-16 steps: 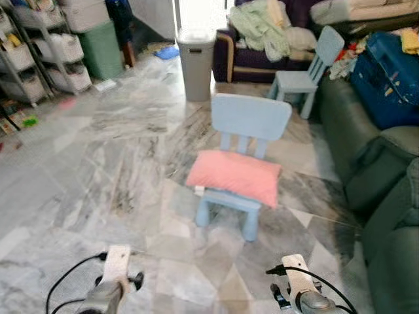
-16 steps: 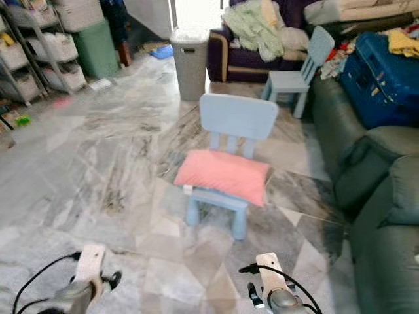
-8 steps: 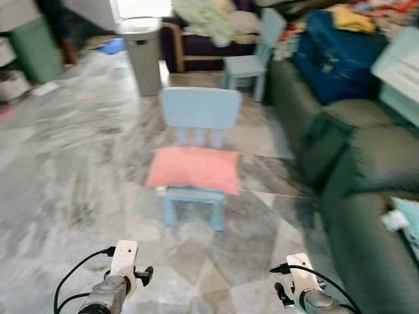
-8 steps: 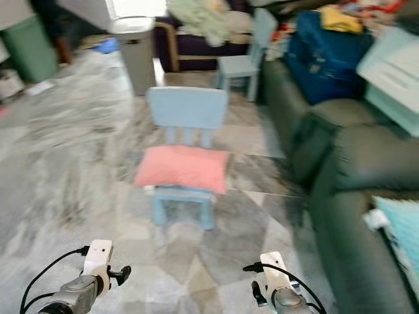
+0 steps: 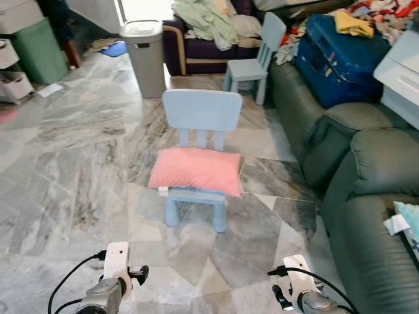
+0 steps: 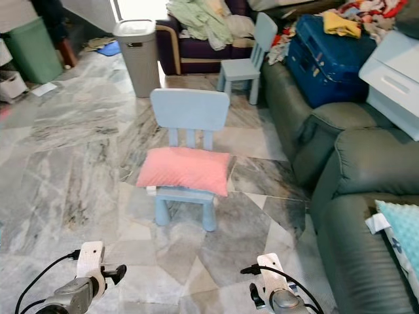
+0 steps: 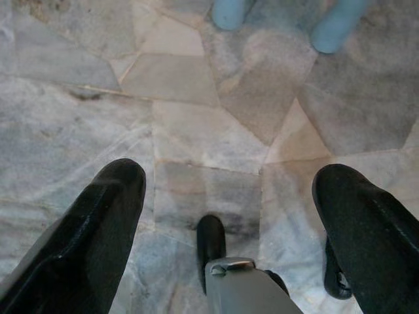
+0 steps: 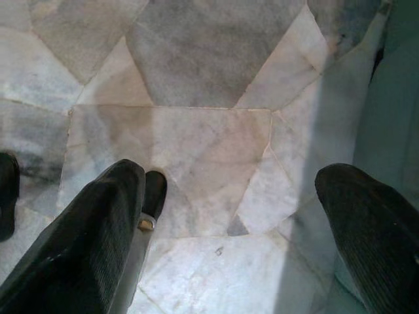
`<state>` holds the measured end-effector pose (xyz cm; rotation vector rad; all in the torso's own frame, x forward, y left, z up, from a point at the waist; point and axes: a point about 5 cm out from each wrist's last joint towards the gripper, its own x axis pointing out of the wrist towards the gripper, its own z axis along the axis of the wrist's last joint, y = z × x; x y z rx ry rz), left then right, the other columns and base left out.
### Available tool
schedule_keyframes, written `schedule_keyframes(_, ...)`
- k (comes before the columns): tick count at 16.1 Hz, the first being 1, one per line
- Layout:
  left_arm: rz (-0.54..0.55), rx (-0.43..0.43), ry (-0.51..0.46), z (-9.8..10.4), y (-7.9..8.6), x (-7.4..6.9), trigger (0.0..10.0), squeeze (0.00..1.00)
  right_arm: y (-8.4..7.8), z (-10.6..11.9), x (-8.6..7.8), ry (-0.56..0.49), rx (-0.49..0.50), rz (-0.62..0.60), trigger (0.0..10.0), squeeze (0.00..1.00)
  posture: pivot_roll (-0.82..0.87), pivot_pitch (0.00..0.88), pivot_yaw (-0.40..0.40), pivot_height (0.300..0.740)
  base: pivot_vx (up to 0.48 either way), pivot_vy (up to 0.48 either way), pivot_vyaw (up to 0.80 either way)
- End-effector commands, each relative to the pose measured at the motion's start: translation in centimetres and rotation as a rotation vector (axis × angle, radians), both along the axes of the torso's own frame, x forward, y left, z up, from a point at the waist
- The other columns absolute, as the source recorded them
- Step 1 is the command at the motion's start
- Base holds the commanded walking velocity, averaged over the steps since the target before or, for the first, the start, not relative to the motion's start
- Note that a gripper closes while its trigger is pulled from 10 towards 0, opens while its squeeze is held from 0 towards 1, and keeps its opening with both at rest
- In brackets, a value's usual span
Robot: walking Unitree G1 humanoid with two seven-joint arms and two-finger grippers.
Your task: Move the pillow to the sofa
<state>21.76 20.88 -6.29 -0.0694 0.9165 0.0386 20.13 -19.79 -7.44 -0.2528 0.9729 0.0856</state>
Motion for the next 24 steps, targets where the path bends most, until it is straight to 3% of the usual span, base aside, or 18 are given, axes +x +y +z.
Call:
schedule_keyframes(1,0.01,0.002,0.005,0.0,0.4,-0.2,10.0,0.0,0.3,0.0,0.1,-0.003,0.006,0.011,10.0,0.0,0.06,0.0,0.026,0.74,0.292,0.24,0.0)
schedule_keyframes(6,-0.018,0.019,-0.005,0.0,0.3,-0.2,10.0,0.0,2.5,-0.2,0.3,0.006,0.0,0.063,10.0,0.0,0.06,0.0,0.026,0.74,0.324,0.296,0.0)
schedule_keyframes(9,-0.023,0.022,-0.001,-0.1,0.3,-0.3,10.0,0.0,2.9,-0.2,0.4,0.004,-0.001,0.073,10.0,0.0,0.06,0.0,0.027,0.74,0.351,0.328,0.0)
schedule_keyframes(15,-0.064,0.076,-0.012,0.0,0.6,-0.2,10.0,0.0,1.5,0.1,0.7,-0.002,-0.018,0.075,10.0,0.0,0.06,0.0,0.03,0.74,0.368,0.306,0.0)
schedule_keyframes(22,-0.084,0.107,0.005,0.0,0.8,-0.4,10.0,0.0,0.5,0.0,0.1,-0.001,-0.024,0.073,10.0,0.0,0.06,0.0,0.033,0.74,0.471,0.0,0.0)
schedule_keyframes(24,-0.054,0.12,0.01,-0.1,1.1,-0.5,10.0,0.0,0.5,0.0,0.1,-0.002,-0.026,0.075,10.0,0.0,0.06,0.0,0.033,0.74,0.0,0.0,0.0)
